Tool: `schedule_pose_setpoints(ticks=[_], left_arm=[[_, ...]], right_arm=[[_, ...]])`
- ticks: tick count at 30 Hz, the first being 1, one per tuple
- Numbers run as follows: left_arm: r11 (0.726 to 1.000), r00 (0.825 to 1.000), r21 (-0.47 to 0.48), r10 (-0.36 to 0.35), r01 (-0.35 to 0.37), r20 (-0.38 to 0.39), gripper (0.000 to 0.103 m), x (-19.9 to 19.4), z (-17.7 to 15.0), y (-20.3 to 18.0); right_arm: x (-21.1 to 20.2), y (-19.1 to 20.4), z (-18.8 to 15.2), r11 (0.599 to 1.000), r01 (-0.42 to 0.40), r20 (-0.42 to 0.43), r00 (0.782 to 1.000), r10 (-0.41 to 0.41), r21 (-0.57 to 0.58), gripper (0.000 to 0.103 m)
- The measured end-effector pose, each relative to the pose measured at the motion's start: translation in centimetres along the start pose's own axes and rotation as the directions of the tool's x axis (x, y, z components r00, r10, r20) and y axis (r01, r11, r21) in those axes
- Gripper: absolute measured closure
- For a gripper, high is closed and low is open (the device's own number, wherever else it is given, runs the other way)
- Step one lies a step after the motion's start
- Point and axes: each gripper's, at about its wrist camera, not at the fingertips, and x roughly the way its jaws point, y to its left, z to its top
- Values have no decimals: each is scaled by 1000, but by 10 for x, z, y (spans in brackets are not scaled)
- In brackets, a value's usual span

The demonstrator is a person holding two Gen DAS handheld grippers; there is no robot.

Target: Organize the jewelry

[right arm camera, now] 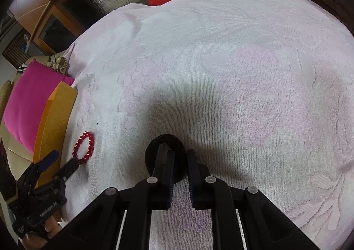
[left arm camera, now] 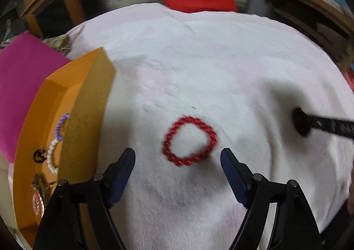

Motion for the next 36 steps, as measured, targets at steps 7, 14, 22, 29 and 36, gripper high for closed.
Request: schedule_pose_setpoints(ticks=[7, 14, 22, 29, 36], left_arm=[[997, 998, -57, -50, 48, -43, 23, 9, -2, 8], [984, 994, -169, -66, 50, -91, 23, 25, 0, 12], [984, 995, -173, -53, 38, -82, 23, 40, 18, 0], [982, 996, -176, -72, 64, -43, 23, 45, 21, 1], [993, 998, -112, -52, 47, -35, 24, 41, 14, -5]], right_arm=[[-1, -1, -2, 1000, -3, 3, 1000, 3, 2, 89], [-1, 0, -3, 1000, 0, 12, 1000, 0, -7, 89], [-2, 0, -6, 1000, 0, 23, 1000, 1, -16, 89], [-3, -2, -7, 1000, -7, 25, 1000, 7, -16, 89], [-4, -3, -7, 1000, -12, 25, 1000, 12, -10, 89]])
